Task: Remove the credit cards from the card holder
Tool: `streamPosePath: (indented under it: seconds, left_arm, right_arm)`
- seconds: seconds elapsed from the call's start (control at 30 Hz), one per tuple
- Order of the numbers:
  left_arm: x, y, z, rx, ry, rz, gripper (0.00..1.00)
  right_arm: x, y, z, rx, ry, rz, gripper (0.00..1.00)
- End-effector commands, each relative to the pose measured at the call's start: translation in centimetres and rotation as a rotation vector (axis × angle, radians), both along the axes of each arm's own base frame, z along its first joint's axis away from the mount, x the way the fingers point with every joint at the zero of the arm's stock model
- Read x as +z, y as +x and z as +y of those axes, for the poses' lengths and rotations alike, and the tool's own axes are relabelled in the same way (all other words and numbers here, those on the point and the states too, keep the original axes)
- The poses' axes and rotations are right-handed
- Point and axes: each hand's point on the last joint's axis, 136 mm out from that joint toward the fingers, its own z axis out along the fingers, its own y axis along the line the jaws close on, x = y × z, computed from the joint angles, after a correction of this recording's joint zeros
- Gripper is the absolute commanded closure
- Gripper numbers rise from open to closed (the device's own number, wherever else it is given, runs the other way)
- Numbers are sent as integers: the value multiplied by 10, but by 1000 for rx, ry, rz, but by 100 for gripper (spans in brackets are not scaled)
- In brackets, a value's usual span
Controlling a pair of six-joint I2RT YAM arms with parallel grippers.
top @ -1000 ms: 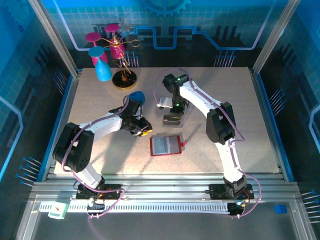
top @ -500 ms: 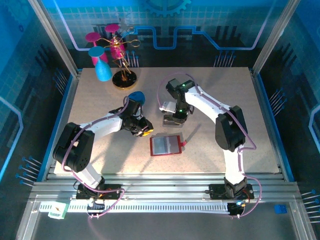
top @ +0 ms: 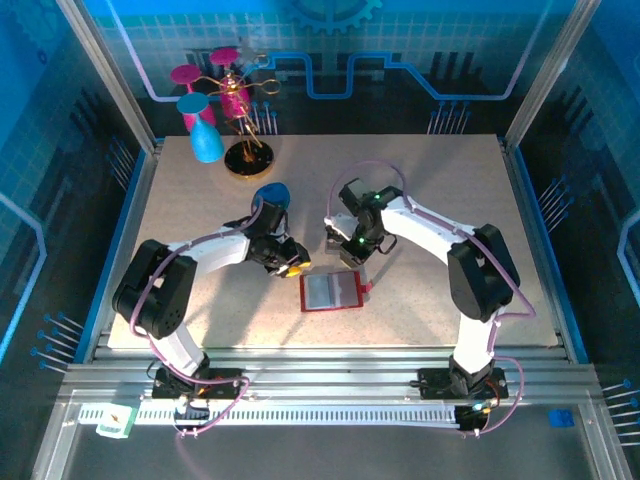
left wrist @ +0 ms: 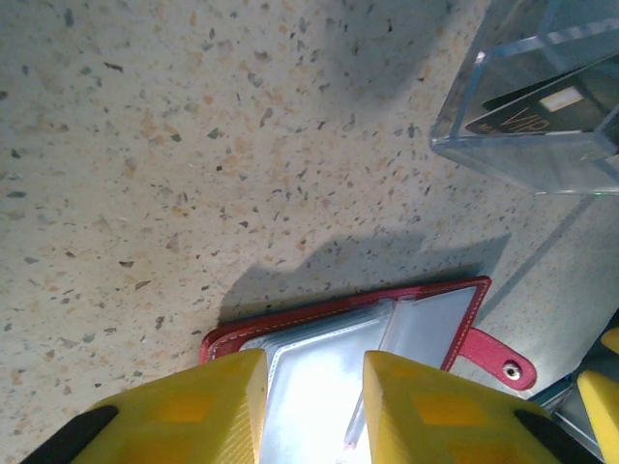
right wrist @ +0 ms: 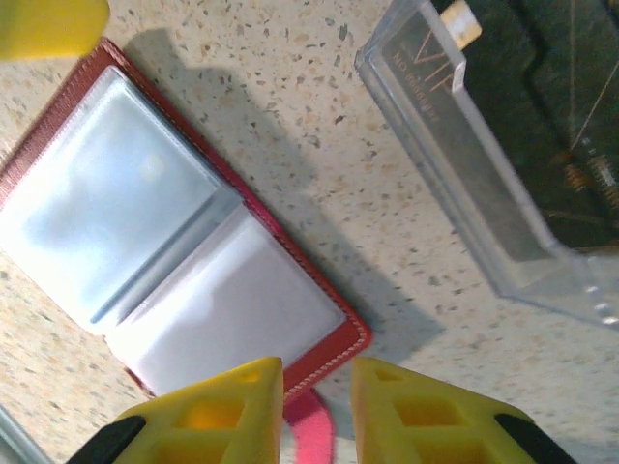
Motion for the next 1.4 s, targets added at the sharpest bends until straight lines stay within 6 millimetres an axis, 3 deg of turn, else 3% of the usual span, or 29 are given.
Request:
streamPosePath:
  seconds: [0.0, 0.17, 0.47, 0.63, 0.93, 1.37]
  left_arm:
    - [-10, -10, -3, -12, 4, 60, 65]
    - [-19, -15, -6, -22, 19, 83, 61]
    - [-33, -17, -12, -32, 13, 109, 60]
    - [-34, -15, -17, -37, 5, 104, 60]
    - [-19, -11, -12, -31, 27, 54, 59]
    - [-3, -21, -12, -5, -15, 43, 60]
  right_arm:
    - [14, -1, 21, -145, 139, 17, 75]
    - [13, -10, 29, -271, 234, 75, 74]
    - [29, -19, 46, -487, 485, 176, 74]
    - [25, -25, 49, -594, 574, 297, 77]
    - [4, -40, 53, -656, 553, 465, 80]
    - [-17, -41, 60, -686, 548, 543, 73]
